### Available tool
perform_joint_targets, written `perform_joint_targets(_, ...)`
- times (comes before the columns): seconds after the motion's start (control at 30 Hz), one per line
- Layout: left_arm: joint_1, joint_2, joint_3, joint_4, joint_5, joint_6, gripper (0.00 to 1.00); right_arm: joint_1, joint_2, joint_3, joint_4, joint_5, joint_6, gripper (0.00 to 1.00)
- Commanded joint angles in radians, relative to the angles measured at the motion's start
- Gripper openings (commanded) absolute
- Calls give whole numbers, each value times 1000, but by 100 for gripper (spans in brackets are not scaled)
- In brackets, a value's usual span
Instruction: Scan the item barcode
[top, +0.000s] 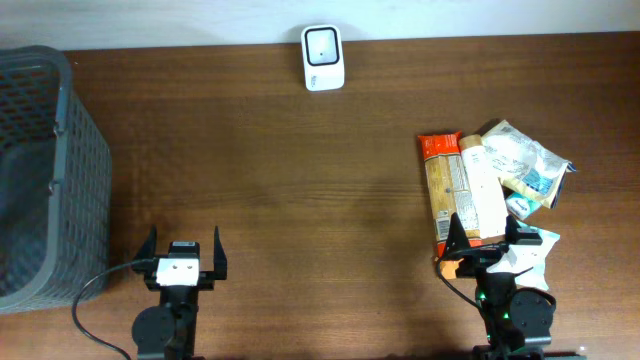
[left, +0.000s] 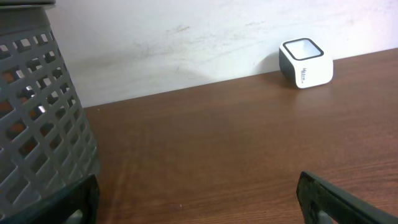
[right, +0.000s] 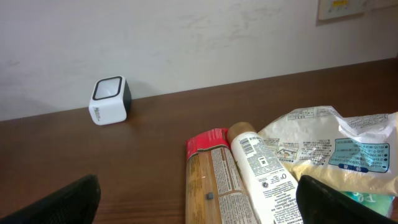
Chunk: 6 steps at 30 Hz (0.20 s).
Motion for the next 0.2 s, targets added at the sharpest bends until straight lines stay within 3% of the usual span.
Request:
perform_joint_targets(0.0,0,-9,-6,-2,11,13,99,8,-7,-8,-4,-2,-1,99)
perform_joint_targets(0.17,0,-9,-6,-2,11,13,99,8,-7,-8,-4,-2,-1,99)
